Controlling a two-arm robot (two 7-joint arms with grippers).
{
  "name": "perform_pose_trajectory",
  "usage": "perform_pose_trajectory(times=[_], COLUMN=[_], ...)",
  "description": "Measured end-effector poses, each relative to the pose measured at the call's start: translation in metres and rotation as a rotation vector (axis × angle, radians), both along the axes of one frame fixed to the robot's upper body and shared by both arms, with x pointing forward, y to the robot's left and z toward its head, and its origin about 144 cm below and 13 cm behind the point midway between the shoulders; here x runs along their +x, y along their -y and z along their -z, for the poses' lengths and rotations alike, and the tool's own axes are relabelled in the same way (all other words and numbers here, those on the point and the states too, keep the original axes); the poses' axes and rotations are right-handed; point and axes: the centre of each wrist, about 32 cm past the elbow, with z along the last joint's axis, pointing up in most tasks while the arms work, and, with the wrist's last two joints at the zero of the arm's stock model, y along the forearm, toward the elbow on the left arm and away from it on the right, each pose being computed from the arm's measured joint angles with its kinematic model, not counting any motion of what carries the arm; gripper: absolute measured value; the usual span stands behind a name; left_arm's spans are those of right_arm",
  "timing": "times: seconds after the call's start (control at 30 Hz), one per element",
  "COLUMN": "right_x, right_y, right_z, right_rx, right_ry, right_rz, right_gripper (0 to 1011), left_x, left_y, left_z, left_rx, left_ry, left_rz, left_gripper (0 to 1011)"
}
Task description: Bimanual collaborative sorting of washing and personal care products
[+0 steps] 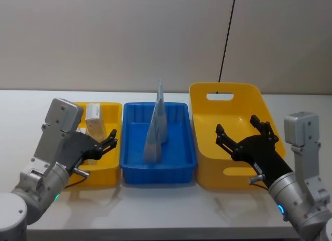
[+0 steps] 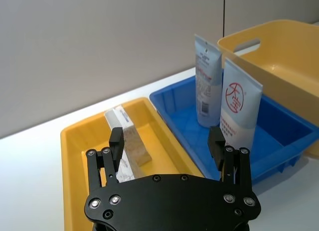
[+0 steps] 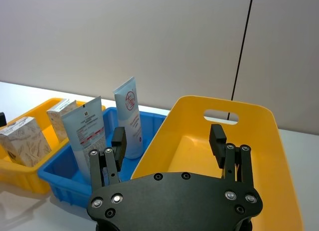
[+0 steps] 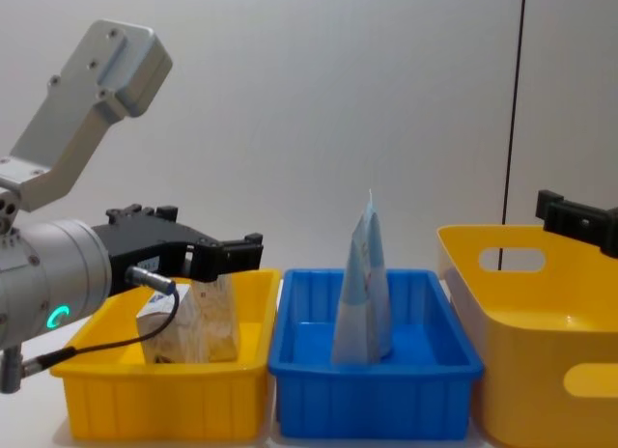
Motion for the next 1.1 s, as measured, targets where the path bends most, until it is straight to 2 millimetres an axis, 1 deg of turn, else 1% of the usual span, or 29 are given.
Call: perform_pose_trajectory(times=[0.27,0.67,1.1], right_x=[0.0000,0.0000,0.0000], right_y=[0.0000,0.0000,0.0000], right_z=[0.0000,0.0000,0.0000], right_rx=[0.000,0.000,0.000], right_ry=[0.000,0.000,0.000], right_rz=[0.000,0.000,0.000], right_gripper=[1002,1002,1002], left_x=[0.0002,0.0021,0.0061], left_y=[0.0013,-0.0020,-0.0052], left_z=[-0.0032,-0.0063,0.0026], left_rx=[-0.003,0.007,-0.006], left_ry=[-0.065,-0.130,-0.199], left_rz=[-0.034,-0.086,-0.120], left_gripper=[1001,1001,1001])
